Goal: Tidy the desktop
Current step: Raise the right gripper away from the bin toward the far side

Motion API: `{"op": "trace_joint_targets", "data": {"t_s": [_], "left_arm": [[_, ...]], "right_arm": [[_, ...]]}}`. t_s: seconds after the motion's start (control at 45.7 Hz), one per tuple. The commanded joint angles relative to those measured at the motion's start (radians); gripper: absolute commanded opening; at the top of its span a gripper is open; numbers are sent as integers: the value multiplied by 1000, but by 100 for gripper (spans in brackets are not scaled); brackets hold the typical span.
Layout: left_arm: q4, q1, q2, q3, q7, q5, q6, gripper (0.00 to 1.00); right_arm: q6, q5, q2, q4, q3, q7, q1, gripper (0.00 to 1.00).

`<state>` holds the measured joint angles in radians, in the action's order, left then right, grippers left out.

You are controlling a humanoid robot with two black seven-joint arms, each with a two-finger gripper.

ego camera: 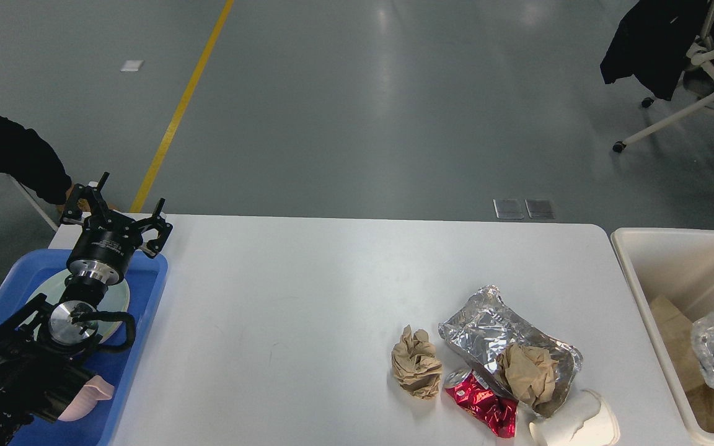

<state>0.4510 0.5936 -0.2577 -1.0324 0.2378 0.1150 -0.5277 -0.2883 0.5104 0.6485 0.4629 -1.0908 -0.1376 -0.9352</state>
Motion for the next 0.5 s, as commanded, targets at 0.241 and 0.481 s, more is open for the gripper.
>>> {"op": "trace_joint_targets", "data": {"t_s": [0.241,0.481], "left_arm": [[0,0,0,0,0,0,0,96],[0,0,0,0,0,0,0,96]], "right_arm": [[35,0,-92,-107,60,1,164,0],[41,-1,-102,-110,74,1,167,17]]}}
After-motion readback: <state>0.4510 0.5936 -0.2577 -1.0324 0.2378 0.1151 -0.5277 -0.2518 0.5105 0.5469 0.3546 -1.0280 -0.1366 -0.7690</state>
